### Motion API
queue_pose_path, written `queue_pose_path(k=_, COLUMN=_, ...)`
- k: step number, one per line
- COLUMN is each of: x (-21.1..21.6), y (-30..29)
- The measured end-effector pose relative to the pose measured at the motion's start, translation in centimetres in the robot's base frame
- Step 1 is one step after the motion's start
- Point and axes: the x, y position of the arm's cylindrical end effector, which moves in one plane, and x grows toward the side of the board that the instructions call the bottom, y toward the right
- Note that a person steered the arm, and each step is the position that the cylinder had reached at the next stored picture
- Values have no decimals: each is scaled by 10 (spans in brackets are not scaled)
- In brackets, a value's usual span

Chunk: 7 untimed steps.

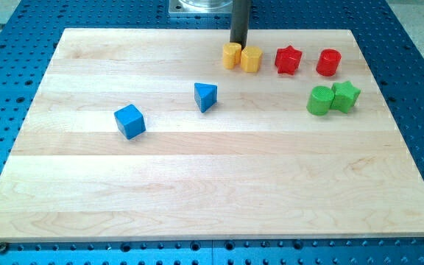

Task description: Keep heart on left side of hexagon

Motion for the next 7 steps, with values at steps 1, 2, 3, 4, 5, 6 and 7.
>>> queue_pose_path(k=1, x=9, y=-14)
queue_pose_path(k=2, x=31, y=-31)
queue_pose_path(k=3, x=48, y=-53)
queue_pose_path(k=4, x=91, y=-85)
queue_pose_path(k=5, x=120, y=-50)
queue_pose_path(k=6, x=118, y=-12)
queue_pose_path(k=7, x=100, y=15)
